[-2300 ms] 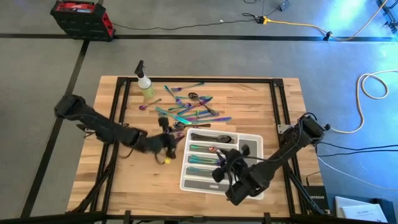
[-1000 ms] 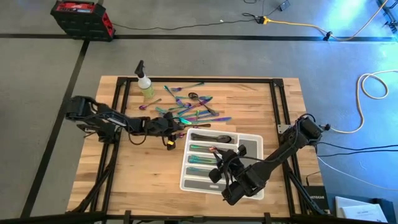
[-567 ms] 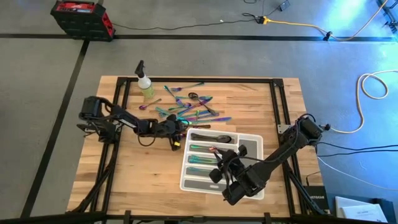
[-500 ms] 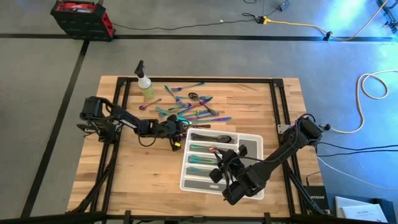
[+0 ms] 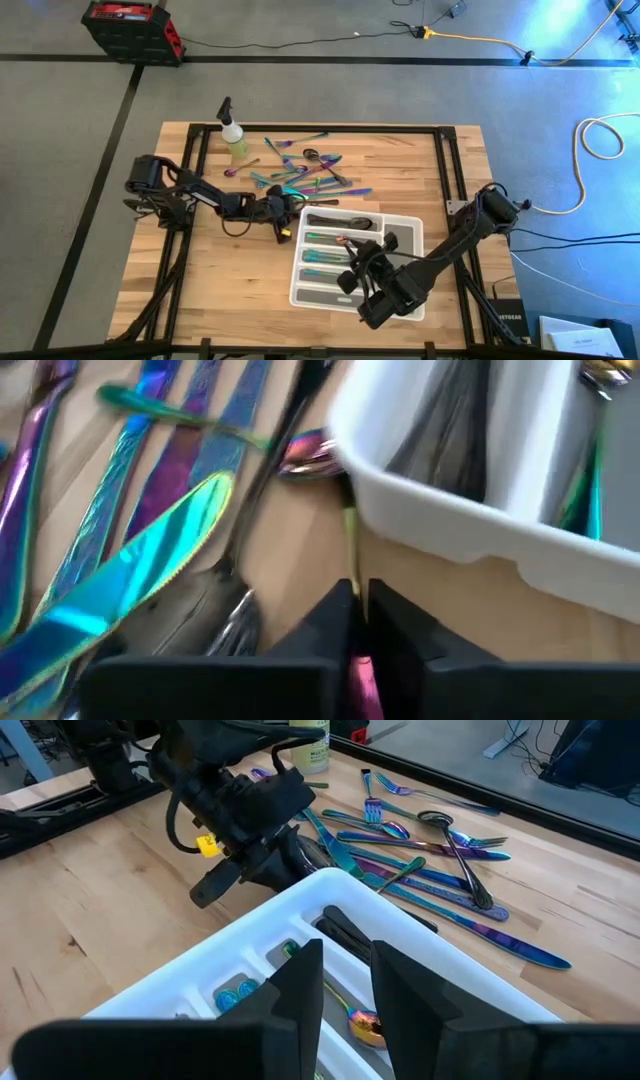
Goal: Sort silverware
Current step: Put the purple spoon into the white silverware tray
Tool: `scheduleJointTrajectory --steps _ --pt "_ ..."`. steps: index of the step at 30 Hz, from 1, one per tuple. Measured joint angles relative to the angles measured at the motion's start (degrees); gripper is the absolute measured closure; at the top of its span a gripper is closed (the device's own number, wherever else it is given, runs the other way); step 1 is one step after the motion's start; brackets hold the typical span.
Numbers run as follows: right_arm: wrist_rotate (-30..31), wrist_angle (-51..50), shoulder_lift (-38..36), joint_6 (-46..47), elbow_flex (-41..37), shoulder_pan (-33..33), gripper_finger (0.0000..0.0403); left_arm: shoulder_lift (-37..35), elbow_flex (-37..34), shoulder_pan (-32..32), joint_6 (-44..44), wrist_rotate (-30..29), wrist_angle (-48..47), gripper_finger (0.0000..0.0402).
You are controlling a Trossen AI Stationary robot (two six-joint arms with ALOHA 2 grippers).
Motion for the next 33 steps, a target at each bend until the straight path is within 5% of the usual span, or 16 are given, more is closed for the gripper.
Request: scheduleJointTrajectory --steps 27,33 --pt "3.0 0.3 0.0 -0.1 0.0 -0.5 0.0331 -27.5 -0.3 -2.2 -7.5 -5.4 -27.4 0.0401" --pt "22.8 8.9 2.1 -0.6 0.0 -0.7 0.0331 -32.7 -0.3 -3.4 -11.2 -14.2 -26.1 0.0401"
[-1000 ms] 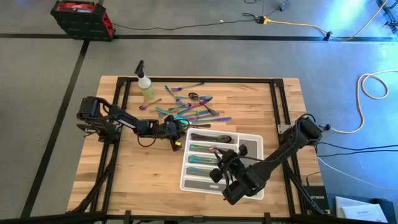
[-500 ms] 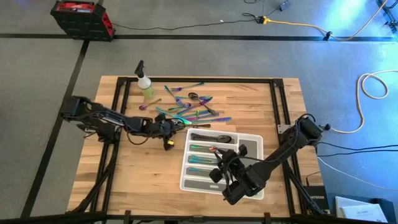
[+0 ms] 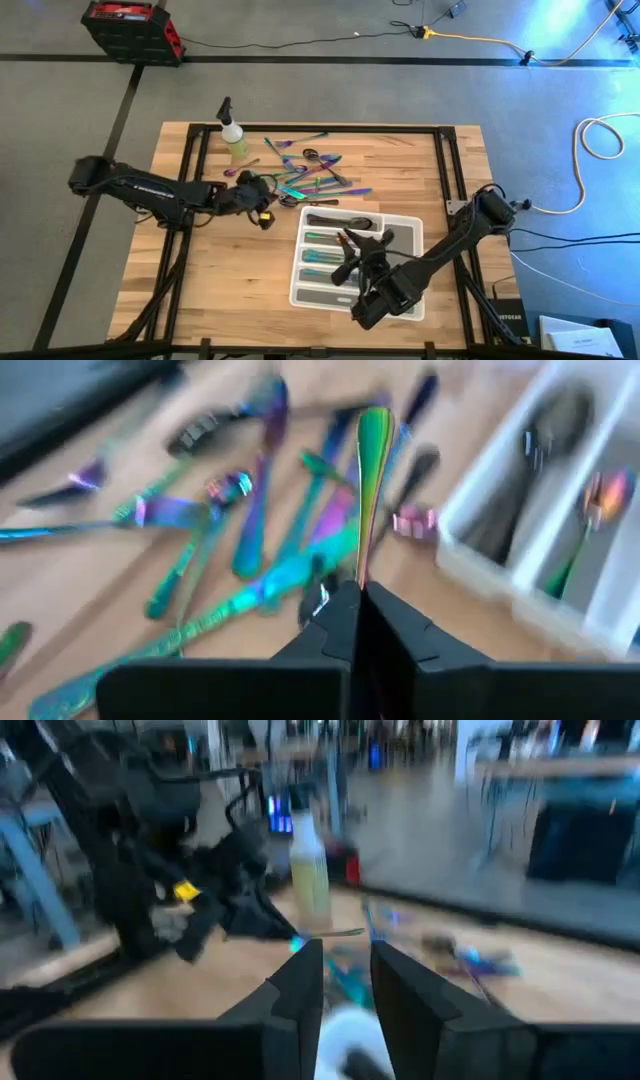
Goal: Sort silverware
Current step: Put the purple spoon into the white silverware tray
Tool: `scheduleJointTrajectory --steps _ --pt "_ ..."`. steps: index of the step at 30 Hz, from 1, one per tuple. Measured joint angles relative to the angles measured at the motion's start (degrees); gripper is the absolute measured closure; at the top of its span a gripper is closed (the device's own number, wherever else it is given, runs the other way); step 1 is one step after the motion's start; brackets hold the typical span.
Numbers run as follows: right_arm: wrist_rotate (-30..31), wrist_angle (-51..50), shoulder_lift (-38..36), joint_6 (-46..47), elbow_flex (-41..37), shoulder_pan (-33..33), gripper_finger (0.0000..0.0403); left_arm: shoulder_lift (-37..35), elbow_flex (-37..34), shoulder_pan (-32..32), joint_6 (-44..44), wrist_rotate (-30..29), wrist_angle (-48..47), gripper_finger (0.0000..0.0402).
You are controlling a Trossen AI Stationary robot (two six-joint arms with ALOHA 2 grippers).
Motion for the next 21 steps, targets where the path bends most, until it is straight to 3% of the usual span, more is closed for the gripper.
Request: scheduleJointTrajectory --steps 5,13,17,21 --pt "0.8 2.6 4.5 -4.5 0.0 -1.7 0.0331 -0.6 -1.2 -3.9 -6.4 -6.3 15.8 0.0401" --pt "6.9 7.0 11.6 -4.7 -0.1 -5.3 0.0331 3.0 -6.1 -8.0 -20.6 -7.7 47.5 0.0401" --pt "2.7 9.9 13.3 -12.3 -0.1 -7.7 0.0331 6.7 -6.3 -10.3 -23.8 -8.0 57.6 0.0401" --pt "-3.2 16.2 13.4 -27.5 0.0 -9.2 0.0331 10.5 -6.3 -11.3 -26.9 -8.5 63.5 0.0401"
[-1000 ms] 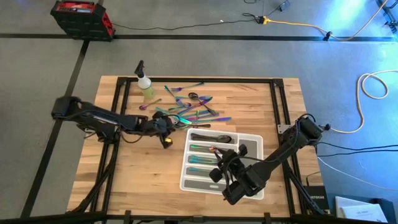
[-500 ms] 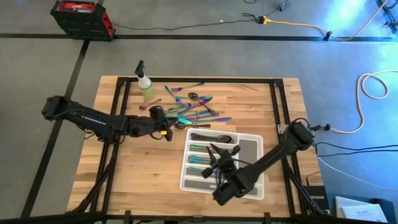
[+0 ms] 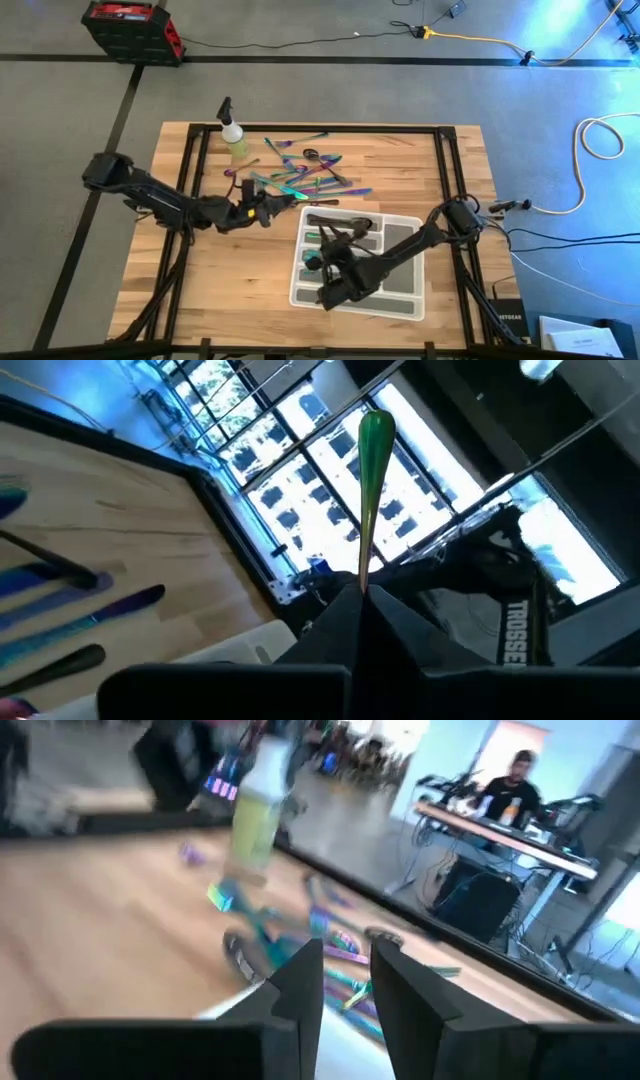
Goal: Sort silverware
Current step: Put the purple spoon into the white silverware tray
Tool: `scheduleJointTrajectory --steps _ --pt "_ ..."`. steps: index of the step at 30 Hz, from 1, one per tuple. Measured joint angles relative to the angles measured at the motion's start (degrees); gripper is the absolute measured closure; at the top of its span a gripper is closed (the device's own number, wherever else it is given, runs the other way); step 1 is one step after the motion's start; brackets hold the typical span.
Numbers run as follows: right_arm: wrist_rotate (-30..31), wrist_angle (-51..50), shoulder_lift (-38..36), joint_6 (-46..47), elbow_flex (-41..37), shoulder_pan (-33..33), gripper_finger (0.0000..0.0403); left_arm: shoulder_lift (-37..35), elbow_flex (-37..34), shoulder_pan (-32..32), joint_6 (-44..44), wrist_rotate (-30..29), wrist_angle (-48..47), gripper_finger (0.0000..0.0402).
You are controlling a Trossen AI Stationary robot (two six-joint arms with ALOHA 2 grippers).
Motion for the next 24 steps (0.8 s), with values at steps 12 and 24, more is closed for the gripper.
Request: scheduleJointTrajectory --steps 12,24 --pt "5.0 -1.3 -2.0 -5.8 0.0 2.7 0.0339 6.5 0.1 -2.7 -7.0 1.3 4.9 0.0401" --pt "6.1 -12.6 -7.9 4.1 0.0 4.0 0.0402 6.5 0.1 -6.6 1.8 4.0 4.1 0.0401"
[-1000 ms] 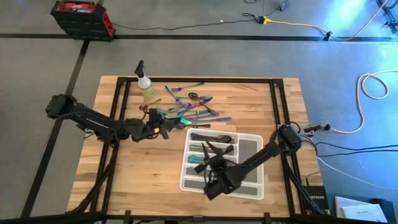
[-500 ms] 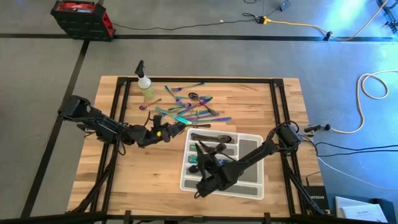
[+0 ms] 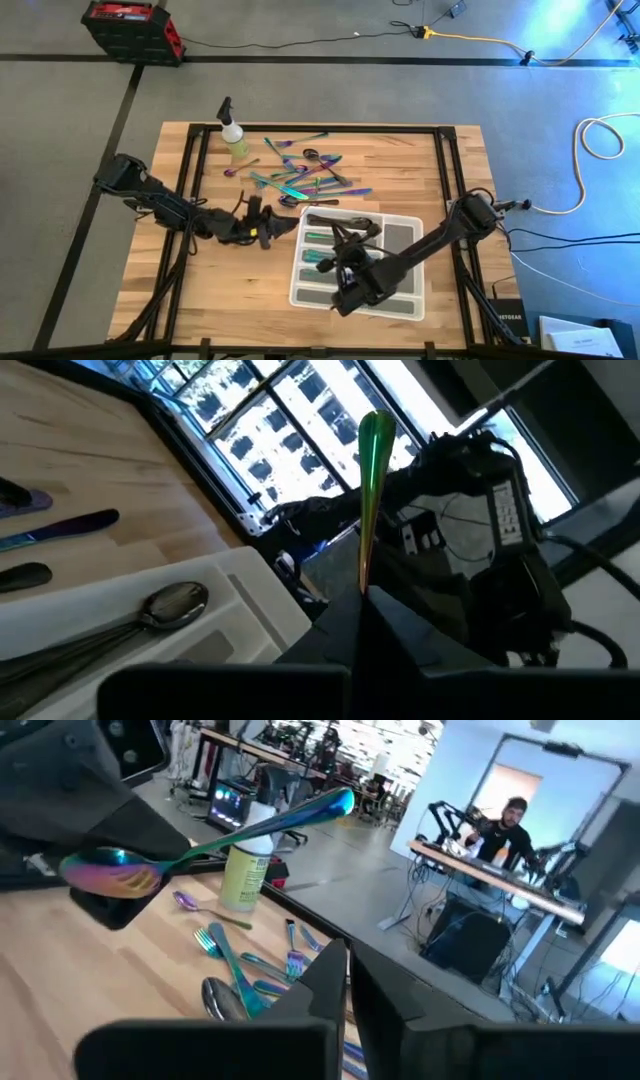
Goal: Sort silverware
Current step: Put the purple spoon into the white silverware tray
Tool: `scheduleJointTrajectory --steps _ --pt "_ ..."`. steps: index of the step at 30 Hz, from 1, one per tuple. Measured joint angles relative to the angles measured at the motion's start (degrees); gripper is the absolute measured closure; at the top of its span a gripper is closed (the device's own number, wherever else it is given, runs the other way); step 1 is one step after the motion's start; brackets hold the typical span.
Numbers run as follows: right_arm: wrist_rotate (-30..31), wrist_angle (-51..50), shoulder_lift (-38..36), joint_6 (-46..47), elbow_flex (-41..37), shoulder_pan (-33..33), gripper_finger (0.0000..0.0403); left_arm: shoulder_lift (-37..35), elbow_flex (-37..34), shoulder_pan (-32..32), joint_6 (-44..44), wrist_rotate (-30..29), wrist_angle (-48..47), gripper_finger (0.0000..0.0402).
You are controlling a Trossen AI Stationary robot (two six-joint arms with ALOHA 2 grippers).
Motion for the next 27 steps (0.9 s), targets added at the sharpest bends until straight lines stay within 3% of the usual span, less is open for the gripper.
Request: scheduleJointTrajectory --steps 6,13,16,22,27 --pt "-1.9 -1.3 -4.0 -3.3 0.0 2.9 0.0402 0.0 0.0 -2.1 2.0 0.4 -0.1 0.0401" --pt "-13.1 0.9 -5.3 -12.7 0.0 4.0 0.0403 0.0 0.0 -2.4 3.0 0.4 0.0 0.0401" --pt "-24.4 7.0 -5.2 -23.1 0.0 3.0 0.0403 0.0 0.0 -2.4 3.0 0.4 0.0 0.0401" --pt "-55.3 27.8 -5.2 -46.4 -0.4 -0.4 0.0403 0.0 0.0 -2.4 3.0 0.4 -0.3 0.0401" --pt "-58.7 50.2 -9.1 -59.8 -9.1 -1.7 0.0403 0.0 0.0 -2.5 3.0 0.4 -1.0 0.0401"
